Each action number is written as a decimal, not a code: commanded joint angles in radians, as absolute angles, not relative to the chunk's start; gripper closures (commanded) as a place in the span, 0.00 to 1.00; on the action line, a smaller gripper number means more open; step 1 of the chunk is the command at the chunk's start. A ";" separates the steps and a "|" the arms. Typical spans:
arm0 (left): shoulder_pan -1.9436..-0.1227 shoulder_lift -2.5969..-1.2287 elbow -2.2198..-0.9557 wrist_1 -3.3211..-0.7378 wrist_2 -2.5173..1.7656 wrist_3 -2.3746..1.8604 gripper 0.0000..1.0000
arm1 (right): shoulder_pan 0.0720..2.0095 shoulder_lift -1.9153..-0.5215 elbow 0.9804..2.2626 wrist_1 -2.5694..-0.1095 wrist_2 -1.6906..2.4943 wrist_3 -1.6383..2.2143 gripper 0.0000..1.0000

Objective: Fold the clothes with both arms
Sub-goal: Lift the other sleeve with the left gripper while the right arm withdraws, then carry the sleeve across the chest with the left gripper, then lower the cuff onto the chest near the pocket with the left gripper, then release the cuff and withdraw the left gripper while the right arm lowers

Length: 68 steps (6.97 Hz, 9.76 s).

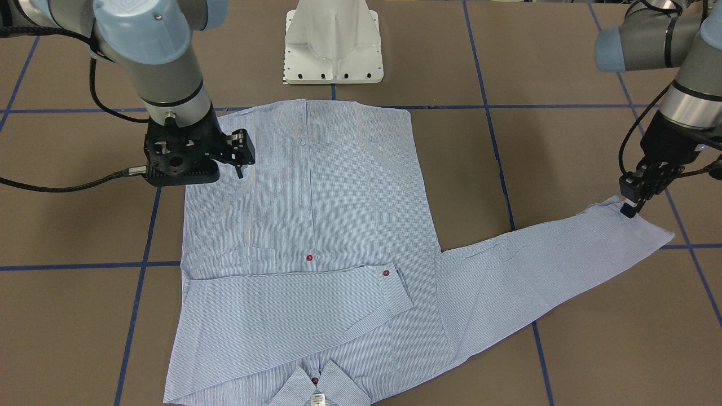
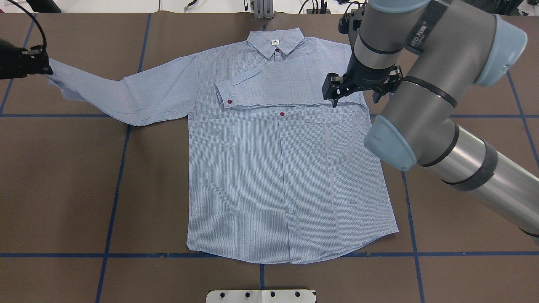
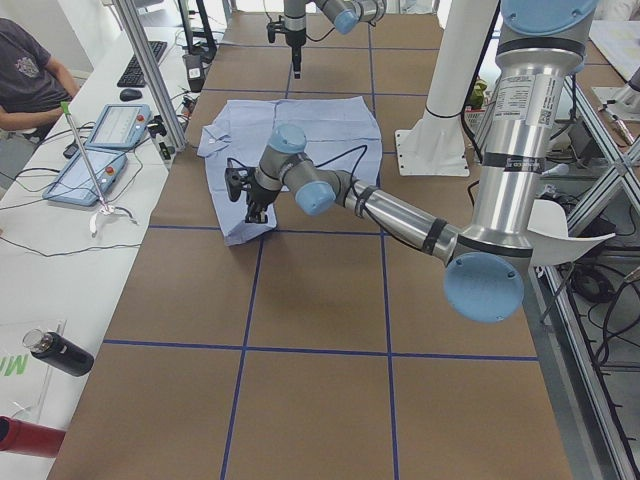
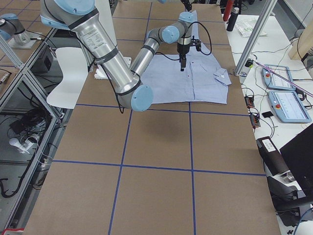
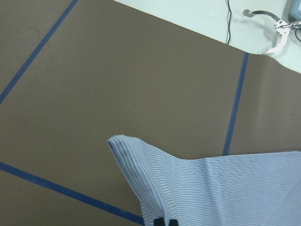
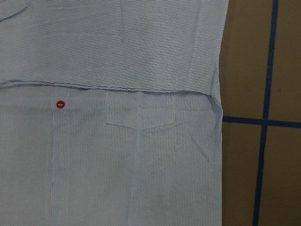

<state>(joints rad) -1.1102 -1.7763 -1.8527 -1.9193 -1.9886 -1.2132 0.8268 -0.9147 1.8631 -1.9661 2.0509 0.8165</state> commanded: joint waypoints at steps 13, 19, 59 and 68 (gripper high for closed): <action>-1.026 -2.303 -1.736 -1.848 -2.204 -1.919 1.00 | 1.019 -1.216 2.008 -1.962 2.198 0.535 0.00; -0.860 -2.298 -1.605 -2.161 -1.821 -2.379 1.00 | 1.019 -1.216 2.006 -1.962 2.197 0.535 0.00; -0.489 -2.501 -1.144 -2.610 -1.390 -0.701 0.01 | 1.095 -1.226 2.071 -1.960 2.306 0.552 0.00; -0.681 -1.846 -1.980 -1.908 -1.870 -0.979 0.00 | 0.769 -1.514 2.160 -1.527 2.137 0.881 0.00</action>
<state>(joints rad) -0.6837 -1.9188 -1.9205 -1.9262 -1.8572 -0.8409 0.8259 -1.4740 2.1673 -1.5803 2.1814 0.8614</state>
